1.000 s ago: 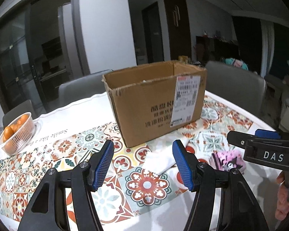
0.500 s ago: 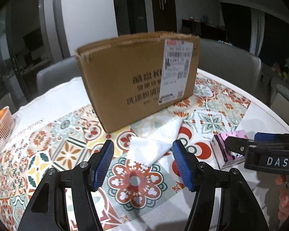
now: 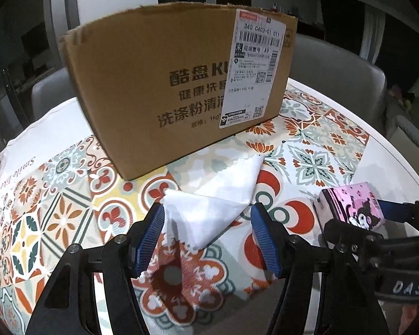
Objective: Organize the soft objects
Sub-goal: 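Grasp the white napkin with the left tool while the right tool grasps the pink Kuromi pack, then carry the napkin with the left tool while the right tool carries the pink pack to the box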
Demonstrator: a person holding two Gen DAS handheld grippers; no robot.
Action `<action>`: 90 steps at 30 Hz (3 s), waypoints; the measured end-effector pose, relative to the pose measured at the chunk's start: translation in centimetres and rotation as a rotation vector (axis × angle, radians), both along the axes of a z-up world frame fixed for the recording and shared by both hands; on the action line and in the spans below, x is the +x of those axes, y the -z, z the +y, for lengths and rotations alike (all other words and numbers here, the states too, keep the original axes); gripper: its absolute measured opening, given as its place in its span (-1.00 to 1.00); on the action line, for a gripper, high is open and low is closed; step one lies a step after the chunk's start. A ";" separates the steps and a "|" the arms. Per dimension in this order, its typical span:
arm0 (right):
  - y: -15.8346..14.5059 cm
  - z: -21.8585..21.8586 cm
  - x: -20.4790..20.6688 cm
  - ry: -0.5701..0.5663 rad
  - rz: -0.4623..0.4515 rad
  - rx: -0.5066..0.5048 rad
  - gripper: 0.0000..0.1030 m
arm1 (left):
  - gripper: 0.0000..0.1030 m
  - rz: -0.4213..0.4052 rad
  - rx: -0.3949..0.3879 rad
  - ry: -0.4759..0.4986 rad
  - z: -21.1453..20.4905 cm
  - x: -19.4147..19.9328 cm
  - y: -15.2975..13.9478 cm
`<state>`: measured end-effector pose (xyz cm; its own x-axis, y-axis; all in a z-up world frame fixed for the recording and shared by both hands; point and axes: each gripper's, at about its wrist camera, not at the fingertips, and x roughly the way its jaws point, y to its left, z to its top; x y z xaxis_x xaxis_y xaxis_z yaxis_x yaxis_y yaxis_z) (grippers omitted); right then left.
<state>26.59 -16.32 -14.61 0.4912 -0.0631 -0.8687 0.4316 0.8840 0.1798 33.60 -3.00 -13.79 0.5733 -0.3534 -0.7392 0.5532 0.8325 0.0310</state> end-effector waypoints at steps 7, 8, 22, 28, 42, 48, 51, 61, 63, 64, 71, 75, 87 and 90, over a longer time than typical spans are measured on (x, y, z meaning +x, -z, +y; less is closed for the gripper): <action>0.2 -0.1 0.4 -0.014 -0.005 -0.035 0.71 | 0.25 0.038 0.028 -0.020 -1.0 1.0 1.0; 0.3 -0.1 0.5 -0.016 -0.005 -0.040 0.71 | 0.24 0.037 0.034 -0.022 -1.1 1.1 1.0; 0.2 -0.1 0.1 -0.050 -0.029 -0.047 0.52 | -0.83 0.041 0.029 -0.023 -1.8 0.1 1.0; 0.1 -0.1 -0.1 -0.062 -0.037 -0.036 0.52 | -0.83 0.046 0.007 -0.074 -0.9 -1.1 0.1; -2.5 -0.5 -1.3 -0.093 -0.109 -0.030 0.52 | -0.83 0.006 -0.056 -0.175 1.0 -4.1 -3.7; -4.0 -0.6 -2.3 -0.121 -0.158 -0.036 0.52 | -0.83 -0.016 -0.071 -0.219 1.1 -5.7 -5.5; -4.9 -0.6 -2.7 -0.136 -0.195 -0.051 0.52 | -0.83 -0.033 -0.088 -0.240 1.2 -6.5 -6.4; -8.4 -0.9 -4.2 -0.187 -0.331 -0.078 0.52 | -0.83 -0.099 -0.125 -0.298 1.6 -8.7 -9.6; -9.3 -1.0 -4.3 -0.196 -0.359 -0.086 0.52 | -0.83 -0.115 -0.128 -0.305 1.6 -9.0 -10.2; -9.6 -1.1 -4.4 -0.198 -0.371 -0.085 0.52 | -0.83 -0.123 -0.131 -0.309 1.6 -9.1 -10.6; -12.0 -1.8 -4.5 -0.195 -0.445 -0.069 0.51 | -0.83 -0.178 -0.155 -0.323 1.4 -9.8 -12.9; -13.1 -2.1 -4.4 -0.188 -0.488 -0.067 0.51 | -0.83 -0.212 -0.170 -0.330 1.4 -9.8 -14.2; -16.2 -2.9 -3.0 -0.185 -0.597 -0.065 0.51 | -0.83 -0.306 -0.202 -0.342 1.4 -8.8 -17.6; -16.8 -2.8 -2.2 -0.192 -0.616 -0.073 0.51 | -0.83 -0.330 -0.206 -0.343 1.5 -8.3 -18.3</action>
<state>24.37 -19.17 2.16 0.9067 0.0271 -0.4209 0.1016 0.9545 0.2803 25.31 -1.52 4.50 0.8726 -0.2233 -0.4343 0.2357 0.9715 -0.0259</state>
